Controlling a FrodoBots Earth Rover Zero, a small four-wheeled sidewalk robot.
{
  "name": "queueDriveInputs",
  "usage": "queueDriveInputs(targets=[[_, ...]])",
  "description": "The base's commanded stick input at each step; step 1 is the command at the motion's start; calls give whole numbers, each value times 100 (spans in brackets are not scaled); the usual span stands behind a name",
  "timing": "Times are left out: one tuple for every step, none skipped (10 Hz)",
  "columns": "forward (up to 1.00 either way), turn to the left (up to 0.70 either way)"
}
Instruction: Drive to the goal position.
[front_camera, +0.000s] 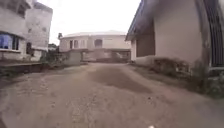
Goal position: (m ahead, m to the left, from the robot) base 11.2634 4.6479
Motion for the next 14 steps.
queueDriveInputs(targets=[[30, 0], [30, 0], [30, 0], [30, 0], [30, 0], [30, 0], [30, 0], [30, 0], [30, 0], [30, 0], [30, 0], [30, 0], [30, 0], [30, 0]])
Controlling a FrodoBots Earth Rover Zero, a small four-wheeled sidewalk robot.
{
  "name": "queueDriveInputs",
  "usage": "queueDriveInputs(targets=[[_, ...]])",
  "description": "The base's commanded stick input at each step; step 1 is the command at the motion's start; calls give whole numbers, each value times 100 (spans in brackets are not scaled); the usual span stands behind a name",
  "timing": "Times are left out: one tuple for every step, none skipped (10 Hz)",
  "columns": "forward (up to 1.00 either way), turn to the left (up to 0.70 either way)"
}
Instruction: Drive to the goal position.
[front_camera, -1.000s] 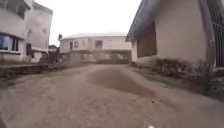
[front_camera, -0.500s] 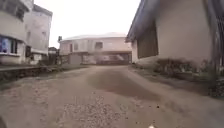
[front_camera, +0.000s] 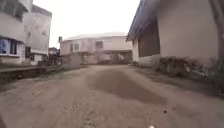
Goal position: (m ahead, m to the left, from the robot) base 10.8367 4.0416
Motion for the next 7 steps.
queueDriveInputs(targets=[[30, 0], [30, 0], [30, 0], [30, 0], [30, 0], [30, 0], [30, 0]])
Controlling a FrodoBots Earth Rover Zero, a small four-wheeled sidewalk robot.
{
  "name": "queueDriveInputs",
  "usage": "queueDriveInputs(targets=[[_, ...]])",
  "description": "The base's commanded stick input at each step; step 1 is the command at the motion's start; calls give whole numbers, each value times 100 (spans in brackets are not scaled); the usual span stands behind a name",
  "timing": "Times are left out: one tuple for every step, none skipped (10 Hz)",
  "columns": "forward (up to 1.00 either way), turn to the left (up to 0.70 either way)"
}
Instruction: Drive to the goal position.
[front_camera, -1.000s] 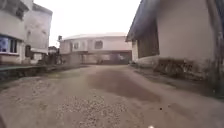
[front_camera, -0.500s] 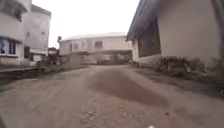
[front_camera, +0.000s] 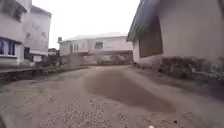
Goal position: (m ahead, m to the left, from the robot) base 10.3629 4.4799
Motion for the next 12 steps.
queueDriveInputs(targets=[[30, 0], [30, 0], [30, 0], [30, 0], [30, 0], [30, 0], [30, 0], [30, 0], [30, 0], [30, 0], [30, 0], [30, 0]])
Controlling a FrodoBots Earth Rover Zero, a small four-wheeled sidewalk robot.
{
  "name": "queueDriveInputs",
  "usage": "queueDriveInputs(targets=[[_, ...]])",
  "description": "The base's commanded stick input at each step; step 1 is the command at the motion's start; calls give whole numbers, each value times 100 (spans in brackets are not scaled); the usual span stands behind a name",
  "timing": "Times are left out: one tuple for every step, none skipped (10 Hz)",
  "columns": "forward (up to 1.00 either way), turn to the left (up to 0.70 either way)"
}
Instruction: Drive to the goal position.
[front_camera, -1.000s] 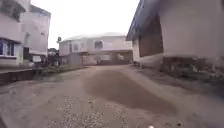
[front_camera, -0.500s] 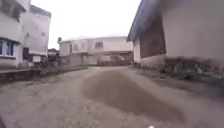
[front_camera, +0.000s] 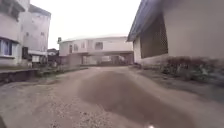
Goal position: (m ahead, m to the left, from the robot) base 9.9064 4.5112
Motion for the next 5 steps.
queueDriveInputs(targets=[[30, 0], [30, 0], [30, 0], [30, 0], [30, 0]])
